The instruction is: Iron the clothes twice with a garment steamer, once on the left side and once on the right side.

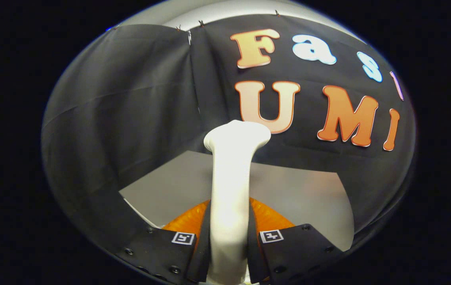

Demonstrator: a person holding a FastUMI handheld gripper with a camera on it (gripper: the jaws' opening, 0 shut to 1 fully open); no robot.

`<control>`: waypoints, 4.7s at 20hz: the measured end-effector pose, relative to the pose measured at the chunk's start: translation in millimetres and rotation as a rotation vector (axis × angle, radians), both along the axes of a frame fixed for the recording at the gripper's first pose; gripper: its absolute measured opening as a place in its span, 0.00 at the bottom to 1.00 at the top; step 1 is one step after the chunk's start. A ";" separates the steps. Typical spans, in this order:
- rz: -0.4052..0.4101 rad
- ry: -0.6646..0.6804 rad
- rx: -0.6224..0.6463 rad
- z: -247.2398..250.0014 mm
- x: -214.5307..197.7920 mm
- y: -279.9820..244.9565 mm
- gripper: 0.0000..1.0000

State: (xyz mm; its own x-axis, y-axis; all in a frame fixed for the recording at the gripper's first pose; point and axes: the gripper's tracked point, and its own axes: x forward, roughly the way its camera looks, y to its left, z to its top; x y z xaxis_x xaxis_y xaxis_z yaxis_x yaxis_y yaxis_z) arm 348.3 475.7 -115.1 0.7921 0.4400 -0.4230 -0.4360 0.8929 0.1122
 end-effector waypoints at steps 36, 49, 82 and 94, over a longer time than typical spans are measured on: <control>-0.222 -0.422 0.088 118.4 -268.6 -400.8 0.45; -0.250 -0.411 0.117 86.4 -199.3 -428.6 0.45; -0.293 -0.294 0.089 -20.5 -128.3 -417.7 0.45; -0.299 -0.202 0.068 -96.4 -160.7 -417.6 0.45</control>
State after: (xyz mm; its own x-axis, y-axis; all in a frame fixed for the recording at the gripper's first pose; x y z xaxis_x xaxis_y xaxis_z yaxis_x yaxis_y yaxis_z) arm 187.6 58.1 -211.6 0.9547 0.1978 -0.2225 -0.1761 0.9778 0.1136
